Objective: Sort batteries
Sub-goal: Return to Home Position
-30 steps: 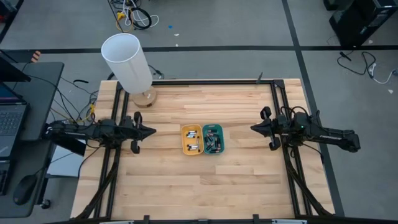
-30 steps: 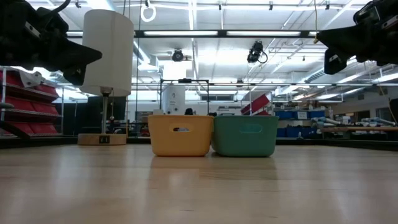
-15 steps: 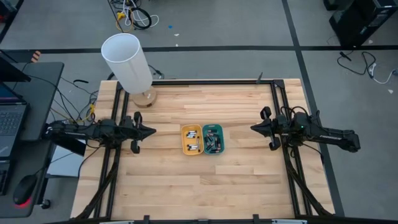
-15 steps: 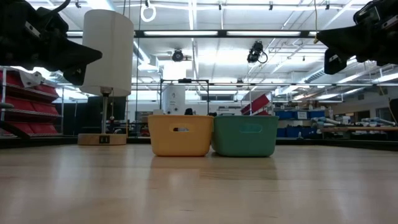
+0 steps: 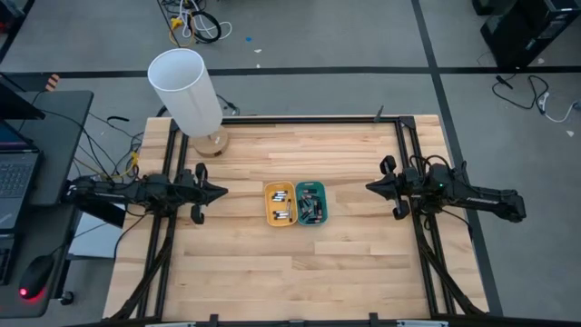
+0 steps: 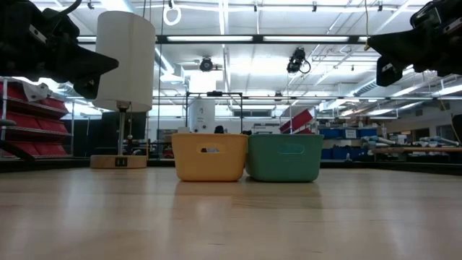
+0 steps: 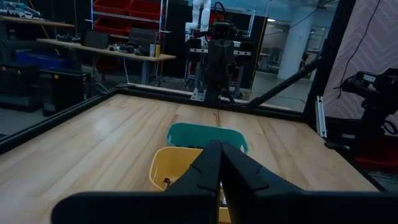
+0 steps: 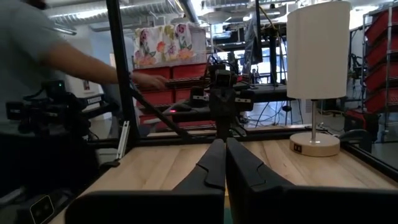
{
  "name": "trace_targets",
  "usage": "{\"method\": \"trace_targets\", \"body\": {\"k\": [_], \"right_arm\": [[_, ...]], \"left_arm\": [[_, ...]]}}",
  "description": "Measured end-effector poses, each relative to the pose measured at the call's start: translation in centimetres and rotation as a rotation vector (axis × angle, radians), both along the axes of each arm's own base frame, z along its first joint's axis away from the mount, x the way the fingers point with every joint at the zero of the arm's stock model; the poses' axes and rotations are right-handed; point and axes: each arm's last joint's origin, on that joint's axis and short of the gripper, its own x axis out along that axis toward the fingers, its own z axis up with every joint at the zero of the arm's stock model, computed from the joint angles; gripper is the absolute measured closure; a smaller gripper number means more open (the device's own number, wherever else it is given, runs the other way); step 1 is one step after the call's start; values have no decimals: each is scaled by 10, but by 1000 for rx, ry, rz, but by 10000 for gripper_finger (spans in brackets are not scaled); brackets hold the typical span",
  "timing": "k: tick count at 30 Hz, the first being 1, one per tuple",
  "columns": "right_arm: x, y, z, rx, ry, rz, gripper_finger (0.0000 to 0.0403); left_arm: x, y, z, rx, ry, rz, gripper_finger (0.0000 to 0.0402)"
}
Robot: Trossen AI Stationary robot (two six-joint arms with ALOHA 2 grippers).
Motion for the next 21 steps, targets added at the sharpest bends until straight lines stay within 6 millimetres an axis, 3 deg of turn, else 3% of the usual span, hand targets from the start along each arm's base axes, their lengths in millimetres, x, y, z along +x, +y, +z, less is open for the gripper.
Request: {"method": "trace_targets", "body": {"k": [21], "right_arm": [[0, 0, 0, 0, 0, 0, 400]], "left_arm": [[0, 0, 0, 0, 0, 0, 380]]}}
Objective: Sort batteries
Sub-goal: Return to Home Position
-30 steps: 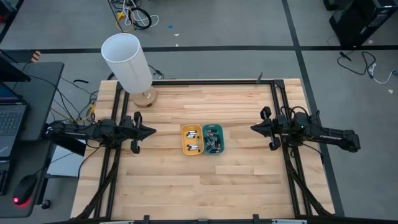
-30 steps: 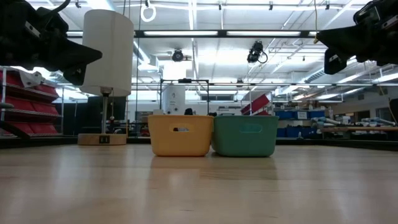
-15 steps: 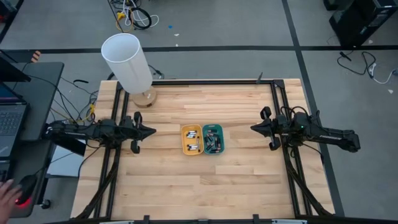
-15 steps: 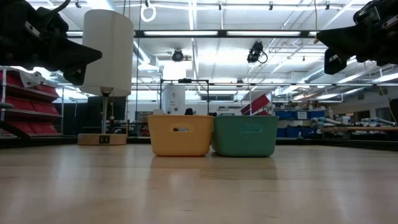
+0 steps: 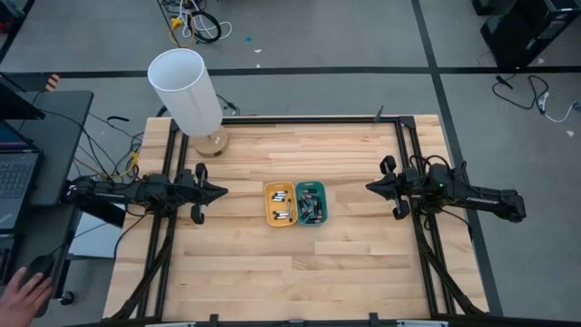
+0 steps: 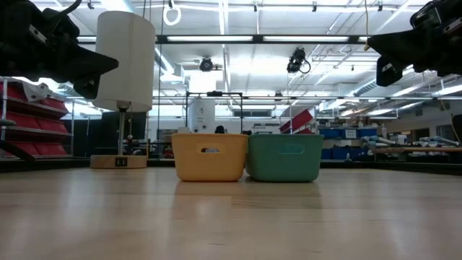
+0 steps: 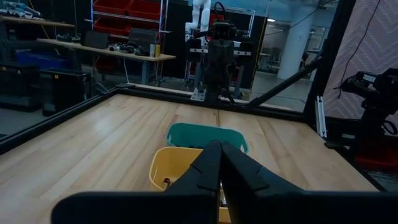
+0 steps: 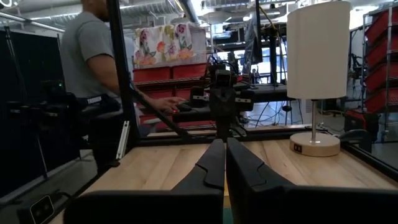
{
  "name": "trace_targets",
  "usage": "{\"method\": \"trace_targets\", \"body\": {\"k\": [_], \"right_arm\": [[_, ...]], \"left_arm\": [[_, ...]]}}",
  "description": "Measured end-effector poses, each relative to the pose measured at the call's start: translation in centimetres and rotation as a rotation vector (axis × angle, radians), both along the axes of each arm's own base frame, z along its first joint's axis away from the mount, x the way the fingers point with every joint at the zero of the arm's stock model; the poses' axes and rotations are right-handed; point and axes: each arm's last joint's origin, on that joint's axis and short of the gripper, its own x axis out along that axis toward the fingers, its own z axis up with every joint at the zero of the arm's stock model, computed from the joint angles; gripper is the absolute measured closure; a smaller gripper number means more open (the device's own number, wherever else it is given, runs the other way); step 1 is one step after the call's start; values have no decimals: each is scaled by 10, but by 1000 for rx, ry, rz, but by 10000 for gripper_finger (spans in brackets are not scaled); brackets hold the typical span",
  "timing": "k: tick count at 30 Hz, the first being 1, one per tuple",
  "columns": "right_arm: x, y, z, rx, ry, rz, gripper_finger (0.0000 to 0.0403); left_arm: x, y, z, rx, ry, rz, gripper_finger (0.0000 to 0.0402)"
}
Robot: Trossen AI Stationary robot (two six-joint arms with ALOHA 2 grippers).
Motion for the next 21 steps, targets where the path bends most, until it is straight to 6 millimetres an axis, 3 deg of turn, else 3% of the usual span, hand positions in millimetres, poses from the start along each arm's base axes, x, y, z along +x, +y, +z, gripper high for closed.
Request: {"method": "trace_targets", "body": {"k": [21], "right_arm": [[0, 0, 0, 0, 0, 0, 397]], "left_arm": [[0, 0, 0, 0, 0, 0, 380]]}}
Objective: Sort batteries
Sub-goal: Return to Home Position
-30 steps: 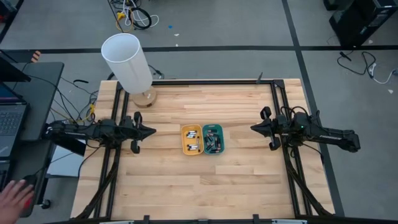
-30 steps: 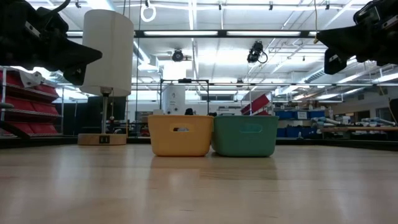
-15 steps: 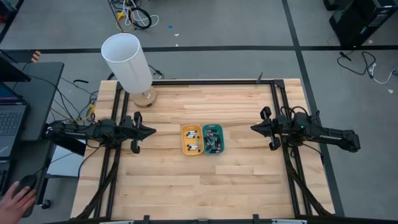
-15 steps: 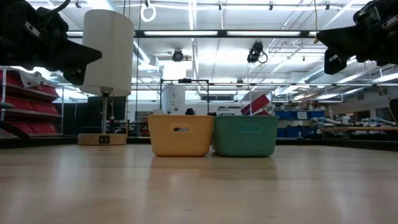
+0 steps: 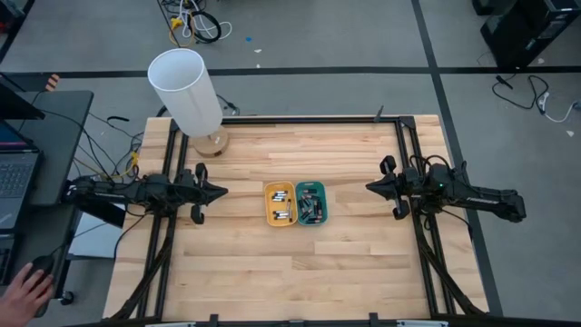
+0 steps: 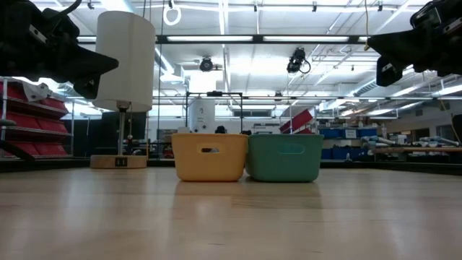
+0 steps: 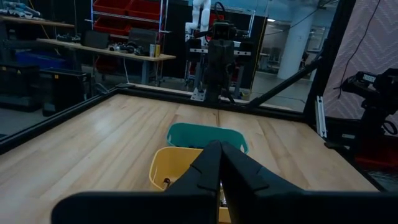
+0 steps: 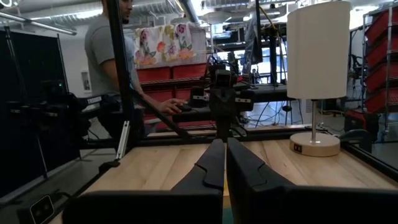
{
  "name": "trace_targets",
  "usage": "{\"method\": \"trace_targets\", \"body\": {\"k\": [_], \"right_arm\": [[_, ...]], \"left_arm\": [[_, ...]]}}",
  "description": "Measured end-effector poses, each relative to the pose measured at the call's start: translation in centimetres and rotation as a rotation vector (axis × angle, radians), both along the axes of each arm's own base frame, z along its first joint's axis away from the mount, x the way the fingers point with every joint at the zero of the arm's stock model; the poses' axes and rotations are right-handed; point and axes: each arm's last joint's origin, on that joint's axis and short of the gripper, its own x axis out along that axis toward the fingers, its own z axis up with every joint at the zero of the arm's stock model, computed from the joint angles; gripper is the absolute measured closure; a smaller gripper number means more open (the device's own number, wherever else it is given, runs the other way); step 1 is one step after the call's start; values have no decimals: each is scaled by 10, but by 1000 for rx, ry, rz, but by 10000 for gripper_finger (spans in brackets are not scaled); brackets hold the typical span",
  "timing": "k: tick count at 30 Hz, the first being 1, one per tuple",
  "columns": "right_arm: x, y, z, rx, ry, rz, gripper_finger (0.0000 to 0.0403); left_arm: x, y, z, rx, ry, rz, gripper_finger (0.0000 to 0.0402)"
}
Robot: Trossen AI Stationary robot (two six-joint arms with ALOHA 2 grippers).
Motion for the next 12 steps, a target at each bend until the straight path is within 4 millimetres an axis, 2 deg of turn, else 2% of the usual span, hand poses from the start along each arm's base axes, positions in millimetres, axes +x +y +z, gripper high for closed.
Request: {"method": "trace_targets", "body": {"k": [12], "right_arm": [[0, 0, 0, 0, 0, 0, 399]], "left_arm": [[0, 0, 0, 0, 0, 0, 380]]}}
